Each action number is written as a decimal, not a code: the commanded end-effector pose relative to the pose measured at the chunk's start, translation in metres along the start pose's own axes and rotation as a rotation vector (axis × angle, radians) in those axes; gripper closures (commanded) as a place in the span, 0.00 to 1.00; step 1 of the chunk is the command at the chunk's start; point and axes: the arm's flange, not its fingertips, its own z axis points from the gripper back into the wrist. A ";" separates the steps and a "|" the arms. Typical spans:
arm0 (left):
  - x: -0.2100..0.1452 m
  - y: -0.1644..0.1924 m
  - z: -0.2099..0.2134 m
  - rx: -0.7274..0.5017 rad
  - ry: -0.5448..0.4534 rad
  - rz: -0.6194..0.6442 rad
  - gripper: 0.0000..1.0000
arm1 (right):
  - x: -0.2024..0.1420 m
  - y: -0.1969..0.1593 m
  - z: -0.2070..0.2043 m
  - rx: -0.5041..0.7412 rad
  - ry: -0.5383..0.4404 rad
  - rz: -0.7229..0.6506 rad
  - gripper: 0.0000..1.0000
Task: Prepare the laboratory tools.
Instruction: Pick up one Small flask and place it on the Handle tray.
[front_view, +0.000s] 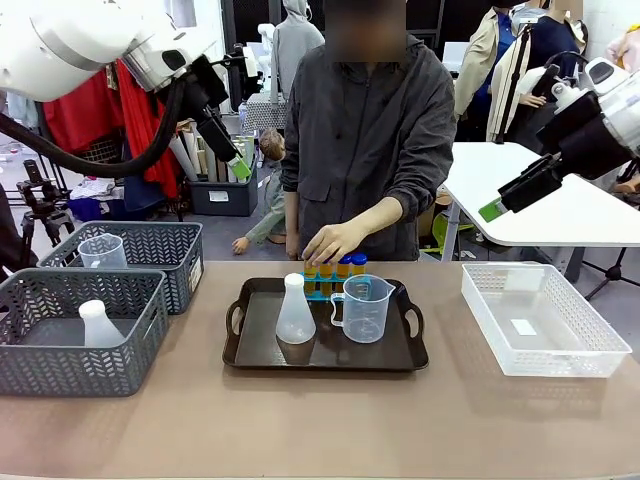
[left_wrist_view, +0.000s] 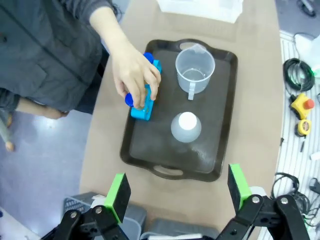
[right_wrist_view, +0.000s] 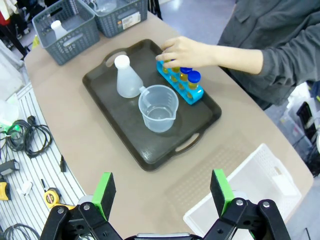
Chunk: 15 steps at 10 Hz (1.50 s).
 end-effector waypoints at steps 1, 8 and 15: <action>-0.015 0.014 -0.001 -0.059 -0.036 -0.015 0.00 | 0.001 -0.001 0.000 0.019 -0.018 -0.006 0.00; -0.045 0.024 -0.006 -0.048 -0.046 -0.107 0.00 | 0.001 -0.001 0.000 0.019 -0.018 -0.006 0.00; -0.054 0.005 -0.004 0.021 -0.061 -0.068 0.00 | 0.001 -0.001 0.000 0.019 -0.018 -0.006 0.00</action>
